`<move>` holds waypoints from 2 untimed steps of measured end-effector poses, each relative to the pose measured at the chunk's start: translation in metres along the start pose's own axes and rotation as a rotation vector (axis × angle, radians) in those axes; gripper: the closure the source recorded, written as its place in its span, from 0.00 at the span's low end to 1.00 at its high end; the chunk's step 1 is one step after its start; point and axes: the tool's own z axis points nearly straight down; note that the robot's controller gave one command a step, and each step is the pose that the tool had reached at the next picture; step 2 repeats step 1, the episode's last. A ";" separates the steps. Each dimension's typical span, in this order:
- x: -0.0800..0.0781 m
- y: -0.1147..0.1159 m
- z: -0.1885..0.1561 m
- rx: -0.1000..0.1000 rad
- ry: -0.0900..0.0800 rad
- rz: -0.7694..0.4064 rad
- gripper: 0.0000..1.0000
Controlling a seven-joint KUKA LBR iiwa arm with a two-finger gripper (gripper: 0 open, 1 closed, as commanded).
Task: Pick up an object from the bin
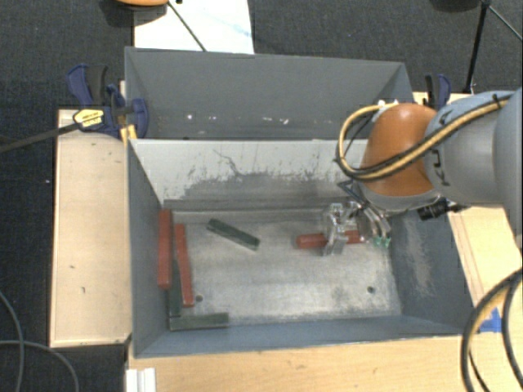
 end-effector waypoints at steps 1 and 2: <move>0.017 -0.010 -0.173 0.000 -0.004 -0.005 1.00; 0.017 -0.010 -0.173 0.000 -0.004 -0.005 1.00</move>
Offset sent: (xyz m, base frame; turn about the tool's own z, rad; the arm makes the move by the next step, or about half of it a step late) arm 0.0000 0.0000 0.0000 0.0000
